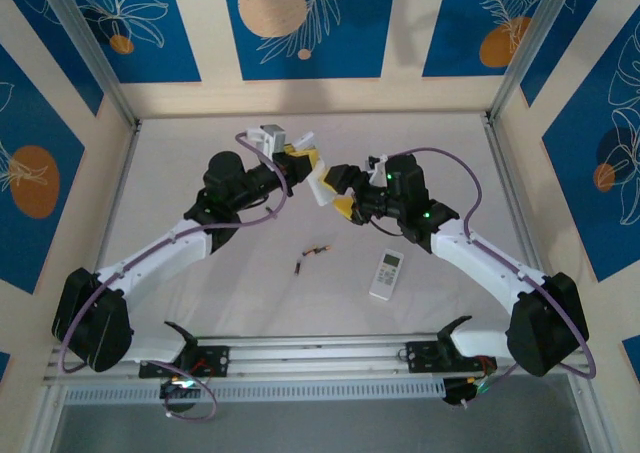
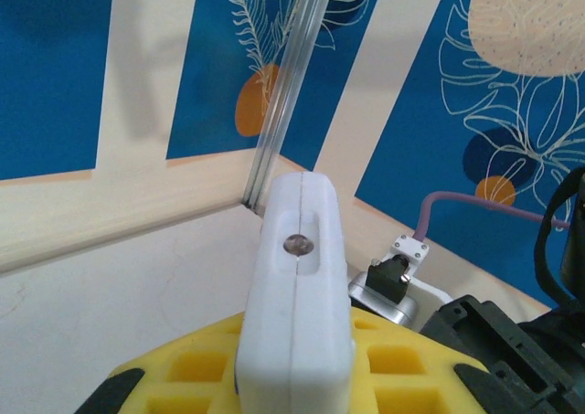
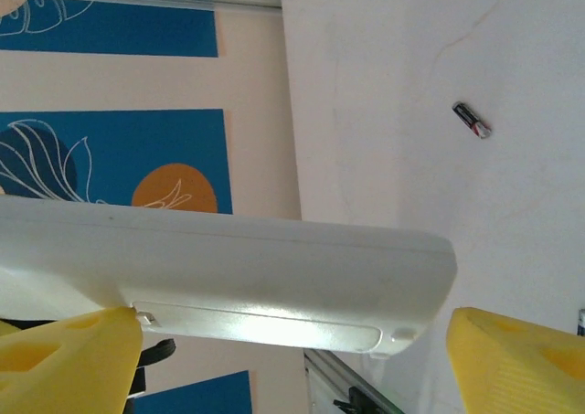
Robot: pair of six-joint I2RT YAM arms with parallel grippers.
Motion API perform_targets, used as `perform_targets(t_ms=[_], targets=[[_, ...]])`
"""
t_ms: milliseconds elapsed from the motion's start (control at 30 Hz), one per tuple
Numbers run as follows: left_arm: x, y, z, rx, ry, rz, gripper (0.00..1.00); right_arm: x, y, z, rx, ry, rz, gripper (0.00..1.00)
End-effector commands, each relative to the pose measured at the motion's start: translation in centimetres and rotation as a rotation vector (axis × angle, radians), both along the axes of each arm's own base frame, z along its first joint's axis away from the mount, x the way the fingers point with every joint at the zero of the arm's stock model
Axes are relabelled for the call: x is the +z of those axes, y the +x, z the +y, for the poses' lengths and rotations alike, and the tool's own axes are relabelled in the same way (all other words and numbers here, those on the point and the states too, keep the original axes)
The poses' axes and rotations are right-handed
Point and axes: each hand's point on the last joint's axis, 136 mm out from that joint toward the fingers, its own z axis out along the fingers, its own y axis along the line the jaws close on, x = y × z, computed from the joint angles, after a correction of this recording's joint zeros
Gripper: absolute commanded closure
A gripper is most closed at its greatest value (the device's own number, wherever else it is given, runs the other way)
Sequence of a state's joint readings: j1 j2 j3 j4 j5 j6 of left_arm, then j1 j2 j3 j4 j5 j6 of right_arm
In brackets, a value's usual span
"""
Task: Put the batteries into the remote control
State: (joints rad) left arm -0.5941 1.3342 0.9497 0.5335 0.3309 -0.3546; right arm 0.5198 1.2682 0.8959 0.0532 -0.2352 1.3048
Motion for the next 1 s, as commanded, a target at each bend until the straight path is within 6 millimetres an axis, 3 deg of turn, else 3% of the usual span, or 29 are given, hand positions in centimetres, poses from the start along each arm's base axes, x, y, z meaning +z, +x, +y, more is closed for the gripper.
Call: perform_targets(t_ms=[0,267,700,800,967], targets=[[4.8,-3.5,-0.4,-0.093,-0.062,-0.158,1.0,-2.8,1.4,-1.9,-0.119,-0.074,0.109,0.15],[3.2,-3.4,-0.8,-0.082,0.024,-0.217,1.0,-3.7,0.7,-2.3,-0.099,-0.124,0.15,0.17],[0.6,-0.9,-2.3,-0.063,0.067,-0.208,1.0,-5.2,-1.2,-4.8,-0.101,-0.177,0.188,0.2],[-0.1,-0.6,-2.9,-0.077,0.065,-0.186,1.0,-3.3,-1.2,-4.3,-0.06,-0.127,0.09,0.18],[0.0,-0.5,-3.2,-0.079,0.043,-0.182,1.0,0.2,-0.9,-3.1,-0.016,-0.026,-0.045,0.03]])
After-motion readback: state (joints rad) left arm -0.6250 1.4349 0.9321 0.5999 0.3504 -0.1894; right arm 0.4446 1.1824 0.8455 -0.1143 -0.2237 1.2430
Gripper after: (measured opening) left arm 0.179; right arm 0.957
